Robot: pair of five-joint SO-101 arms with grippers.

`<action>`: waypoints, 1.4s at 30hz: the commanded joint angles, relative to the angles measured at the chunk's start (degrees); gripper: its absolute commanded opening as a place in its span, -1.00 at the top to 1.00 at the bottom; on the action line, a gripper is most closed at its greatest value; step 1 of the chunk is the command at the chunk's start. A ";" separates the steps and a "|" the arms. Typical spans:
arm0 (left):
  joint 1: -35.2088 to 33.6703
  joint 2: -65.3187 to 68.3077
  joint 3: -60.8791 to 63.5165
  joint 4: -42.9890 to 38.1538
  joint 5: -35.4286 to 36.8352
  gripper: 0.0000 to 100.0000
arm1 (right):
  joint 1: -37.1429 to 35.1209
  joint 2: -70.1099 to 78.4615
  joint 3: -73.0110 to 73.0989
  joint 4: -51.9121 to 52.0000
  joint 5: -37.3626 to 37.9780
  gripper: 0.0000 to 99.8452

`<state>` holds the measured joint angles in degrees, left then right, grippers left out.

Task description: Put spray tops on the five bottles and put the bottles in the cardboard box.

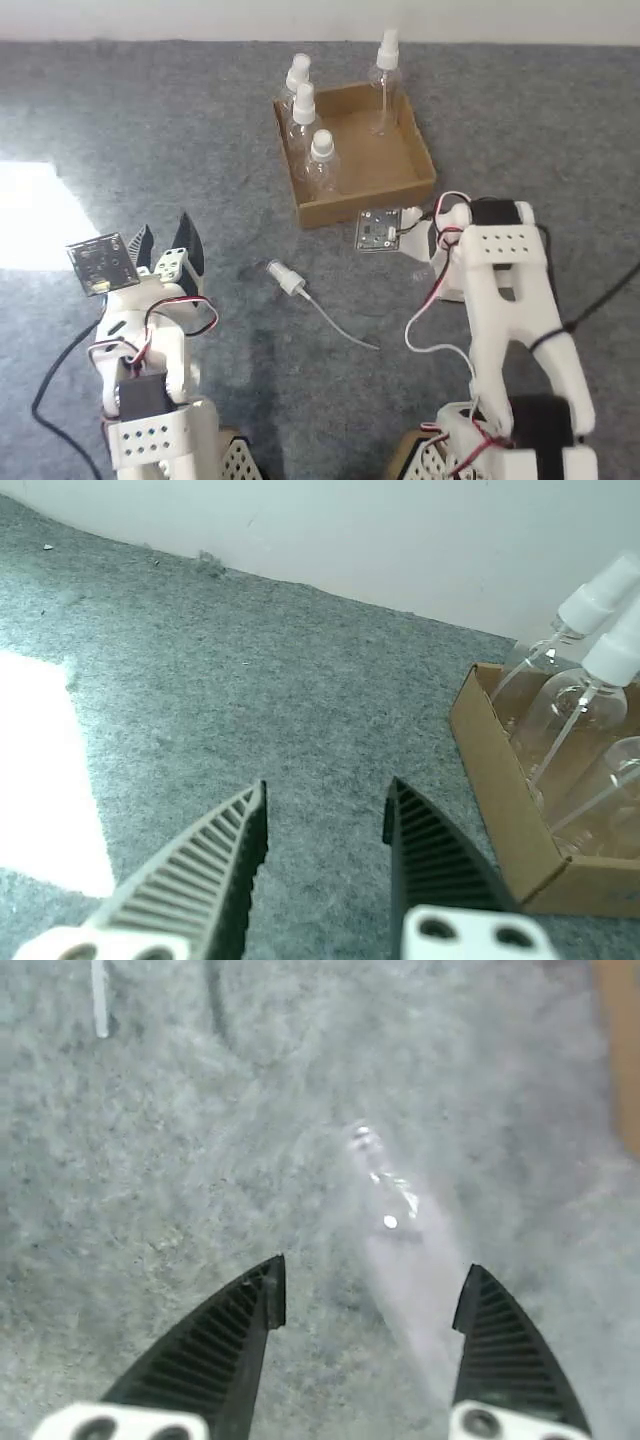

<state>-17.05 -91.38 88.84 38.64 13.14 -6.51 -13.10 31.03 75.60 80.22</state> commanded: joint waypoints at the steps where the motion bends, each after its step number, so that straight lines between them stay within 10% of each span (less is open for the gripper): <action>1: 0.18 -0.53 -0.66 -2.02 -0.79 0.64 | -0.40 2.15 -5.01 -1.01 1.93 0.51; 25: 0.26 -0.53 0.31 -4.13 -0.79 0.64 | 4.88 15.34 -7.82 -6.81 2.81 0.52; 42: 0.18 -0.53 1.10 -5.63 -0.79 0.64 | 5.93 15.34 -8.70 -8.04 -26.02 0.52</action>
<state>-17.05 -91.38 90.59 34.95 13.14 -1.58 2.73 25.76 68.22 58.07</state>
